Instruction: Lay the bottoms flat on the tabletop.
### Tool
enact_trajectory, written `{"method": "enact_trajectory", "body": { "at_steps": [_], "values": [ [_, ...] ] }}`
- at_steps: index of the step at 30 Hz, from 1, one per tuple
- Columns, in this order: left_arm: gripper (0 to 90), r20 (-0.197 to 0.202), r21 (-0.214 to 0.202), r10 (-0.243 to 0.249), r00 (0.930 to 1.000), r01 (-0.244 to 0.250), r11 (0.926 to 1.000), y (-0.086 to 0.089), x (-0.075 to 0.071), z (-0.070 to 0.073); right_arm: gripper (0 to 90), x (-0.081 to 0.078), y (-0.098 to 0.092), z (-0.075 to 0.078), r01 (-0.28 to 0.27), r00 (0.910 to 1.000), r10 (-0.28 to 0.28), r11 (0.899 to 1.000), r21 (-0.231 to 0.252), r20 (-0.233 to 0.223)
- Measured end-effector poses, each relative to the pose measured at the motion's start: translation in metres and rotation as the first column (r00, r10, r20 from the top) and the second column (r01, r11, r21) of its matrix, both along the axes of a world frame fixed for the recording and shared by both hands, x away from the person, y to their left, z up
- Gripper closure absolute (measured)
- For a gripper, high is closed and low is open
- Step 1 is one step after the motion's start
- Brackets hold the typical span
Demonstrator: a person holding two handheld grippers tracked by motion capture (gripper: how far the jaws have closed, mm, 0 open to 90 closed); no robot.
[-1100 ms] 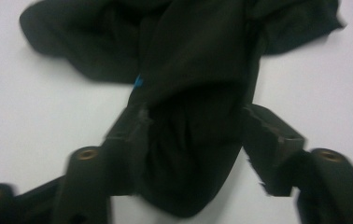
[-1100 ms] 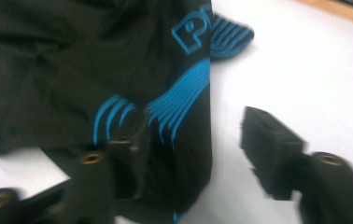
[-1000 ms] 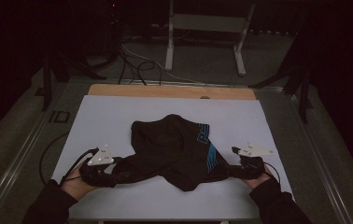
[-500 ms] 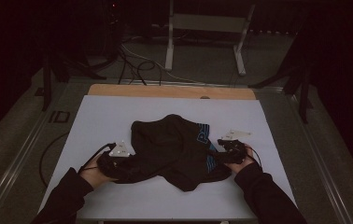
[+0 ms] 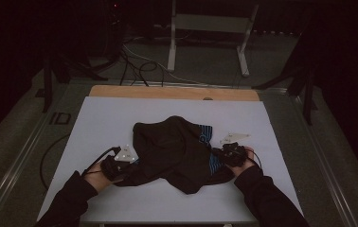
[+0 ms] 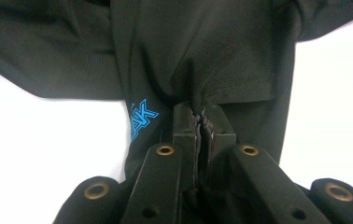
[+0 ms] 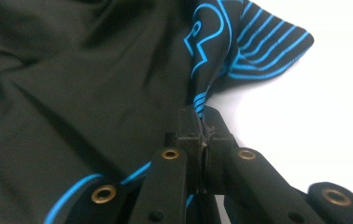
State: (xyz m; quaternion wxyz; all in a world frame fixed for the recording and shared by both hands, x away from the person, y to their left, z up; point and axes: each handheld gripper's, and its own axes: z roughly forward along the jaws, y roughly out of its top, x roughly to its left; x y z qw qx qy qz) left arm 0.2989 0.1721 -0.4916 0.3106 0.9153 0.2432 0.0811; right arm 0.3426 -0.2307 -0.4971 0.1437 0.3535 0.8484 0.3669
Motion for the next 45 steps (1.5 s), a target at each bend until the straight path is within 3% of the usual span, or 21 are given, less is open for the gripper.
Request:
{"method": "enact_trajectory", "body": {
  "at_steps": [2, 7, 13, 16, 22, 25, 29, 39, 42, 44, 45],
  "values": [
    [86.9, -0.003, 0.000, -0.009, 1.0000, 0.009, 1.0000, 0.000, -0.004, 0.004, 89.1, -0.003, 0.000, 0.005, -0.001, 1.0000, 0.002, 0.999, 0.032, -0.007],
    [87.0, -0.011, -0.007, -0.055, 0.9984, 0.055, 0.9985, -0.003, -0.019, 0.011, 89.3, -0.016, 0.002, 0.014, -0.048, 0.9987, 0.049, 0.997, 0.060, -0.013],
    [87.0, -0.016, 0.010, -0.130, 0.9914, 0.130, 0.9915, -0.009, -0.042, 0.019, 89.4, -0.032, 0.007, 0.015, -0.086, 0.9957, 0.087, 0.996, 0.036, -0.033],
    [87.0, -0.029, 0.001, -0.142, 0.9894, 0.142, 0.9898, -0.010, -0.051, 0.020, 89.4, -0.039, 0.007, 0.014, -0.101, 0.9929, 0.103, 0.994, 0.037, -0.060],
    [86.9, -0.060, 0.030, -0.164, 0.9845, 0.166, 0.9856, -0.009, -0.064, 0.015, 89.4, -0.051, 0.002, 0.008, -0.131, 0.9881, 0.130, 0.991, -0.009, -0.083],
    [86.9, -0.079, 0.024, -0.177, 0.9811, 0.179, 0.9836, -0.008, -0.069, 0.014, 89.4, -0.055, -0.006, 0.005, -0.118, 0.9874, 0.118, 0.993, 0.007, -0.105],
    [86.8, -0.090, 0.015, -0.200, 0.9756, 0.202, 0.9792, -0.012, -0.077, 0.014, 89.4, -0.062, -0.012, 0.003, -0.121, 0.9853, 0.121, 0.993, 0.006, -0.121],
    [86.5, -0.141, 0.009, -0.266, 0.9536, 0.270, 0.9629, -0.023, -0.087, 0.011, 89.4, -0.072, -0.026, -0.003, -0.107, 0.9808, 0.107, 0.994, 0.009, -0.163],
    [86.1, -0.134, -0.003, -0.263, 0.9553, 0.265, 0.9641, -0.022, -0.086, 0.013, 88.9, -0.072, -0.028, -0.003, -0.100, 0.9824, 0.101, 0.995, 0.017, -0.157],
    [81.6, -0.116, -0.021, -0.241, 0.9636, 0.240, 0.9706, -0.020, -0.082, 0.017, 85.8, -0.071, -0.028, -0.001, -0.092, 0.9843, 0.096, 0.995, 0.032, -0.148],
    [74.4, -0.101, -0.040, -0.217, 0.9710, 0.214, 0.9761, -0.019, -0.081, 0.018, 78.5, -0.070, -0.029, 0.000, -0.089, 0.9849, 0.095, 0.995, 0.046, -0.145]
  ]
}}
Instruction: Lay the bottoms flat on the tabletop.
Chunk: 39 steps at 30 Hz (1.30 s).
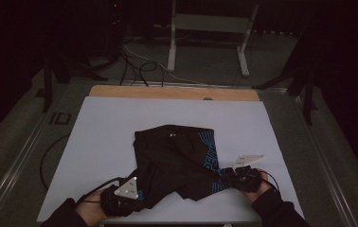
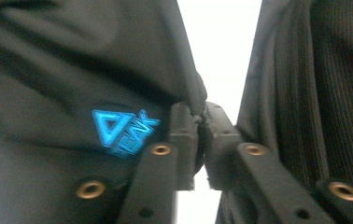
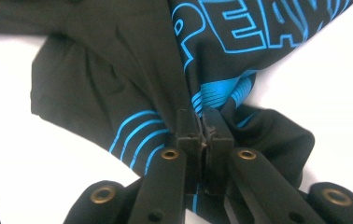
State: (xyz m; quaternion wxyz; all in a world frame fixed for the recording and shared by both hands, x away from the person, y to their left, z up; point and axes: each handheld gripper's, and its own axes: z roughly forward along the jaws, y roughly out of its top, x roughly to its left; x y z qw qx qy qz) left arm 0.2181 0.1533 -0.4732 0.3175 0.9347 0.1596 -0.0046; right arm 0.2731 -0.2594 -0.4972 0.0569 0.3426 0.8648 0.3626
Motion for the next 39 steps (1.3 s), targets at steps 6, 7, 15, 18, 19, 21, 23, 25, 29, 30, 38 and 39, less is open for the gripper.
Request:
{"method": "enact_trajectory", "body": {
  "at_steps": [6, 7, 15, 18, 19, 21, 23, 25, 29, 30, 38, 39],
  "values": [
    [42.4, -0.007, -0.084, 0.095, 0.9954, -0.096, 0.9918, 0.009, 0.017, 0.011, 39.4, 0.005, -0.002, 0.010, 0.023, 0.9984, -0.028, 0.996, 0.089, 0.050],
    [33.6, -0.007, -0.086, 0.112, 0.9936, -0.113, 0.9899, 0.010, 0.021, 0.012, 27.3, 0.008, -0.002, 0.014, 0.016, 0.9976, -0.025, 0.991, 0.130, 0.065],
    [13.1, -0.025, -0.131, 0.267, 0.9634, -0.268, 0.9545, 0.013, 0.049, 0.015, 18.7, 0.026, 0.005, 0.021, 0.018, 0.9900, -0.040, 0.987, 0.161, 0.135],
    [13.4, -0.027, -0.135, 0.333, 0.9424, -0.334, 0.9328, 0.015, 0.061, 0.013, 18.1, 0.033, 0.007, 0.020, 0.052, 0.9907, -0.071, 0.985, 0.164, 0.116],
    [14.5, -0.024, -0.131, 0.350, 0.9364, -0.350, 0.9275, 0.015, 0.064, 0.012, 14.7, 0.042, 0.009, 0.020, 0.083, 0.9909, -0.098, 0.984, 0.161, 0.092],
    [15.5, -0.024, -0.126, 0.382, 0.9237, -0.382, 0.9154, 0.017, 0.072, 0.009, 14.0, 0.051, 0.011, 0.018, 0.117, 0.9896, -0.129, 0.980, 0.164, 0.063],
    [16.0, -0.026, -0.107, 0.414, 0.9098, -0.415, 0.9037, 0.017, 0.080, 0.005, 12.6, 0.059, 0.014, 0.017, 0.120, 0.9898, -0.131, 0.979, 0.165, 0.056],
    [19.2, -0.027, -0.084, 0.437, 0.8991, -0.438, 0.8952, 0.015, 0.086, -0.001, 13.7, 0.066, 0.016, 0.014, 0.135, 0.9877, -0.146, 0.978, 0.159, 0.056],
    [24.8, -0.028, -0.032, 0.485, 0.8741, -0.486, 0.8736, 0.014, 0.099, -0.012, 23.6, 0.076, 0.022, 0.008, 0.182, 0.9790, -0.190, 0.978, 0.105, 0.073],
    [25.2, -0.023, -0.024, 0.502, 0.8645, -0.503, 0.8642, 0.014, 0.102, -0.014, 27.0, 0.078, 0.022, 0.007, 0.207, 0.9738, -0.214, 0.974, 0.093, 0.076],
    [30.0, -0.001, 0.009, 0.561, 0.8281, -0.560, 0.8281, 0.015, 0.117, -0.030, 35.8, 0.089, 0.030, -0.012, 0.282, 0.9575, -0.284, 0.959, 0.038, 0.053],
    [30.1, 0.003, 0.014, 0.561, 0.8279, -0.561, 0.8278, 0.014, 0.119, -0.031, 36.2, 0.089, 0.033, -0.014, 0.285, 0.9565, -0.286, 0.958, 0.023, 0.058]
  ]
}}
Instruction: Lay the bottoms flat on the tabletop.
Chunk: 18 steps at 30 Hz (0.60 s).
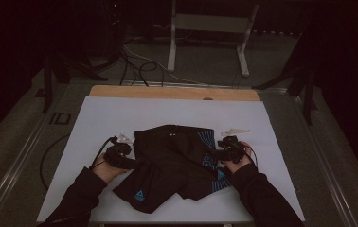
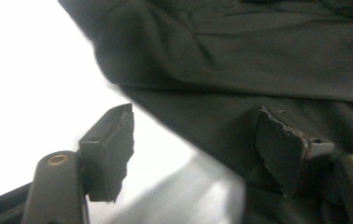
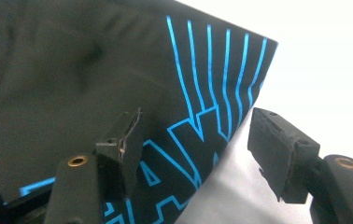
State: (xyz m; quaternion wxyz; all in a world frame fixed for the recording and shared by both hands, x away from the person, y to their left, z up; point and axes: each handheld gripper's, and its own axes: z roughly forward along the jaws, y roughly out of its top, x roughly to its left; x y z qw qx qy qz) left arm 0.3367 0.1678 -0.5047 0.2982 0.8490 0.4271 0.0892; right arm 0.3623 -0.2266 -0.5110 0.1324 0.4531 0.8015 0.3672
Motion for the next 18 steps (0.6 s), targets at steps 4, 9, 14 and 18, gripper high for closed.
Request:
{"method": "enact_trajectory", "body": {
  "at_steps": [4, 9, 14, 18],
  "values": [
    [34.0, 0.000, 0.006, 0.001, 1.0000, -0.001, 1.0000, -0.002, 0.001, -0.005, 40.9, -0.001, 0.007, -0.005, 0.027, 0.9995, -0.028, 0.997, -0.068, -0.013],
    [42.5, 0.016, 0.009, 0.001, 0.9999, -0.002, 1.0000, -0.005, -0.001, -0.006, 53.2, -0.004, 0.009, -0.007, 0.027, 0.9993, -0.029, 0.997, -0.079, -0.024],
    [54.5, 0.032, 0.024, -0.015, 0.9994, 0.014, 0.9996, -0.010, -0.003, -0.006, 73.0, -0.008, 0.014, -0.005, -0.015, 0.9998, 0.014, 0.994, -0.107, -0.016],
    [67.8, 0.034, 0.012, -0.019, 0.9992, 0.019, 0.9998, -0.011, -0.003, -0.006, 86.8, -0.009, 0.020, -0.004, -0.054, 0.9983, 0.052, 0.992, -0.116, -0.026]
  ]
}}
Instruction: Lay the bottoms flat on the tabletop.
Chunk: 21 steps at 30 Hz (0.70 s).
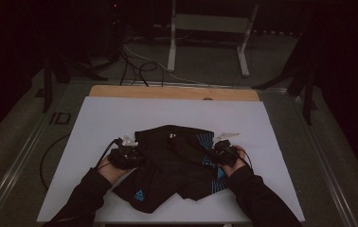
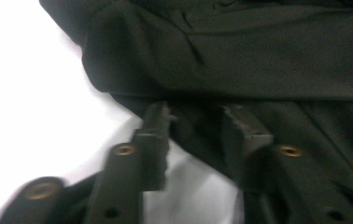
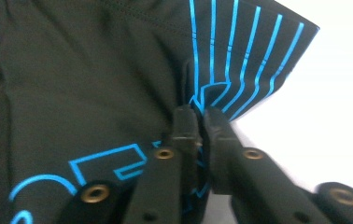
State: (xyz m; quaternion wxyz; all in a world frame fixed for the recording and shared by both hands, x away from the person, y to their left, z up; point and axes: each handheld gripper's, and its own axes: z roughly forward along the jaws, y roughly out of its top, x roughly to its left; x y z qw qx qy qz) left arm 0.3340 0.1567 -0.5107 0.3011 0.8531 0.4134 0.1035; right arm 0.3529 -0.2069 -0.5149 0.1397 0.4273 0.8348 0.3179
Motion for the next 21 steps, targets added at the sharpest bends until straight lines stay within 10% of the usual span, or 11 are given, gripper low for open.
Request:
{"method": "enact_trajectory", "body": {
  "at_steps": [4, 21],
  "values": [
    [88.4, -0.021, -0.031, -0.030, 0.9993, 0.029, 0.9991, -0.001, 0.000, -0.001, 87.8, 0.000, -0.001, 0.000, -0.011, 0.9999, 0.011, 1.000, 0.008, -0.004],
    [90.0, 0.009, -0.049, -0.050, 0.9987, 0.050, 0.9975, 0.012, -0.014, 0.014, 88.2, -0.020, -0.020, 0.022, -0.017, 0.9989, 0.015, 0.999, 0.048, 0.044]
  ]
}}
